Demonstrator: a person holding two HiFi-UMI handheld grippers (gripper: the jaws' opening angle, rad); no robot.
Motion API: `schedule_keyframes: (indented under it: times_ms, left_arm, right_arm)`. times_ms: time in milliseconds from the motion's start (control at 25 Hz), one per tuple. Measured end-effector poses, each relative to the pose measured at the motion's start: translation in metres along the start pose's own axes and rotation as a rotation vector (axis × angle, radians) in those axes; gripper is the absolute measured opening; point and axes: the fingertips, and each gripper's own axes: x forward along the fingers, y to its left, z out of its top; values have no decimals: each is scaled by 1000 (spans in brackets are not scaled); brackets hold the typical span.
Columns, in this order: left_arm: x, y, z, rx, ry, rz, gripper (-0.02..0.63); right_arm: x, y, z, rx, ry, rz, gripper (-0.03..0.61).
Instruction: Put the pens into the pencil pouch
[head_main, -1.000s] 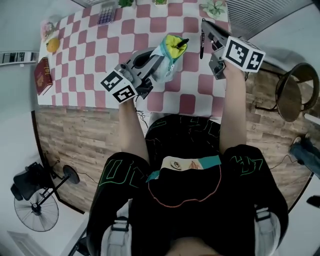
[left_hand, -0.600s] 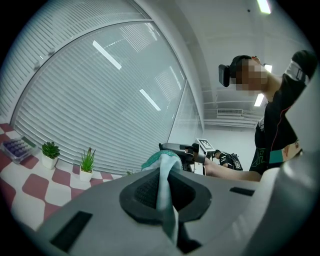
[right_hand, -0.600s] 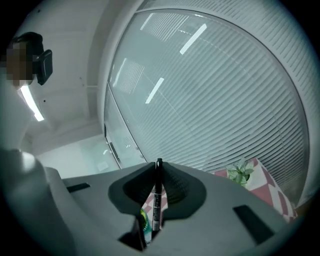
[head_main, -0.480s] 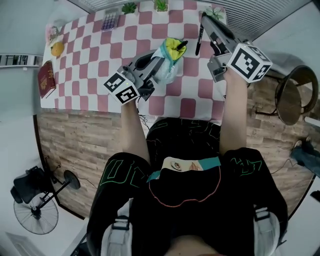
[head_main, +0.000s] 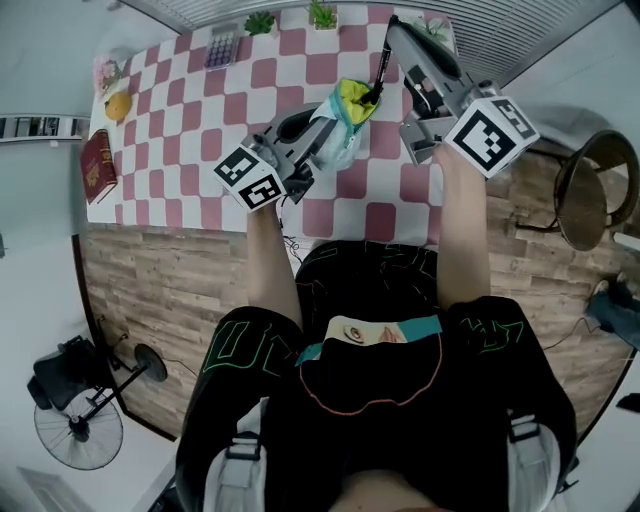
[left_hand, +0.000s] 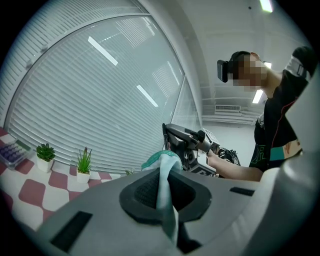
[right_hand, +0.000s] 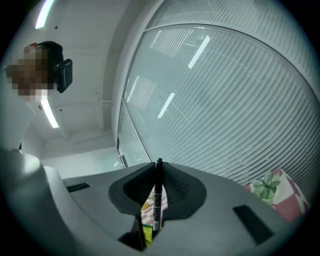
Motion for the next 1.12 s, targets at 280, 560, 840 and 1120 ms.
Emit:
schedule_keyframes:
  times_ms: [280,560,840,1120]
  left_arm:
    - [-1,-3,4,-4,-21,-15,0]
    - [-4,-7,14,-5,-66,-16,0]
    - [-3,-10,19,-13,-91,-24,0]
    - [-2,-9,25,-2,-126,14,0]
  right_arm:
    - [14,11,-15,-28,-7,38,48]
    - [15,22,-20,-64,-43,70,48]
    - [10,32,-14,-166,-93,63,48]
    - [5,30,-19,-175,-88,19,48]
